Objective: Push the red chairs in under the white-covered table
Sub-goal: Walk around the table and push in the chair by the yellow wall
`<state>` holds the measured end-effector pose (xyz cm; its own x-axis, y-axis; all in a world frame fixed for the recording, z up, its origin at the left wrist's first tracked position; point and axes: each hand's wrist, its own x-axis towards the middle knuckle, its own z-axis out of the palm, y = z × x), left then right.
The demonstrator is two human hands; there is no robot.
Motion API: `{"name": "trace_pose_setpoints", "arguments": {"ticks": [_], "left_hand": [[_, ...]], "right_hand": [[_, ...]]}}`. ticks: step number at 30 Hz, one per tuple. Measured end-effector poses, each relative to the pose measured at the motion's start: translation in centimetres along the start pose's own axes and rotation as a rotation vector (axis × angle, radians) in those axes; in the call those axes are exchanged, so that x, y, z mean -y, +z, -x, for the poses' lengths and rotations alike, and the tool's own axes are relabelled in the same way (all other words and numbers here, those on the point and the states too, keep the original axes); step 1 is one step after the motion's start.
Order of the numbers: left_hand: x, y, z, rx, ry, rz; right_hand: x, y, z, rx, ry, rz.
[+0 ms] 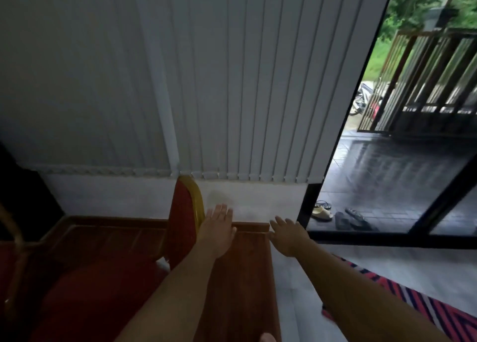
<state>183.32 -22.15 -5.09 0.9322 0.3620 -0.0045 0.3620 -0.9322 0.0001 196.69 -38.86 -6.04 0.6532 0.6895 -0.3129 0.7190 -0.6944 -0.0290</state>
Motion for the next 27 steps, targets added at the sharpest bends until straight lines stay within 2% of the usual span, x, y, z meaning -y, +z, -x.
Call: {"name": "trace_pose_setpoints", "arguments": {"ticks": [7,11,18,27], "left_hand": [[3.1,-1.0,-14.6,0.056,-0.206,0.066],[5.2,-0.3,-19.7,0.109,-0.307,0.082],[12.0,1.0,-26.3,0.163,-0.485,0.092],[23.1,3.2,-31.9,0.179,-0.753,0.160]], "right_hand": [[-3.8,-7.2,-14.9,-0.012,-0.106,0.050],[-4.0,-8.9,-22.1,-0.008,-0.178,0.066],[-0.3,-10.9,-33.4,0.037,-0.366,0.162],[8.8,-14.2,-47.1,0.050,-0.580,0.223]]}}
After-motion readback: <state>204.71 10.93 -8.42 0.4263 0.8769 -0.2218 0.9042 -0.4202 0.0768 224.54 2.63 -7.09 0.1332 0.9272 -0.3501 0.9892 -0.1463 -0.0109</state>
